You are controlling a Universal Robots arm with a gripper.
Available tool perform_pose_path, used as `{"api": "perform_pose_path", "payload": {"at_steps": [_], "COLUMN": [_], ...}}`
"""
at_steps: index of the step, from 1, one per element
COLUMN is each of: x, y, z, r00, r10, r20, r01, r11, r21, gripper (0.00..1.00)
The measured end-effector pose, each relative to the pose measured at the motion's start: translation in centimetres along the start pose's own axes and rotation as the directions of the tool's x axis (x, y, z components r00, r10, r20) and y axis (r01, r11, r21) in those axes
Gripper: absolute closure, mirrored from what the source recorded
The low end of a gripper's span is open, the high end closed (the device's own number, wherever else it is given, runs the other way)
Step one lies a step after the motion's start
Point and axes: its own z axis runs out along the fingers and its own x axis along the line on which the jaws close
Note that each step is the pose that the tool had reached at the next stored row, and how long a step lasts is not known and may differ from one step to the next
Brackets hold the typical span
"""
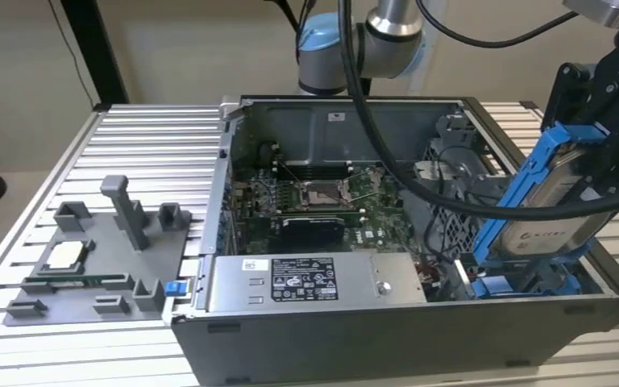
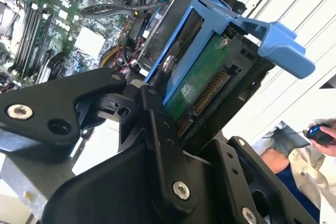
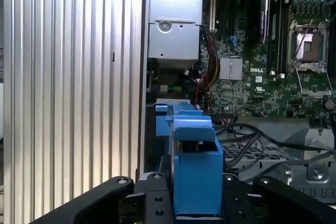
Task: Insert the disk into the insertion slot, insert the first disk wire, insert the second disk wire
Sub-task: 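Insert the disk into the insertion slot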
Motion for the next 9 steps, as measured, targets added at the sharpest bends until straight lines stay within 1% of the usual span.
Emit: {"api": "perform_pose_path", "payload": {"at_steps": [3,9], "x": [0.01,0.01], "y": [-0.05,-0.06], "z": [0.32,0.34], "r00": [1.0,1.0], "r10": [0.0,-0.001], "r20": [-0.0001,0.0], "r01": [0.0,0.001], "r11": [1.0,1.0], "r21": [0.0,0.0], "gripper": [1.0,1.0]}}
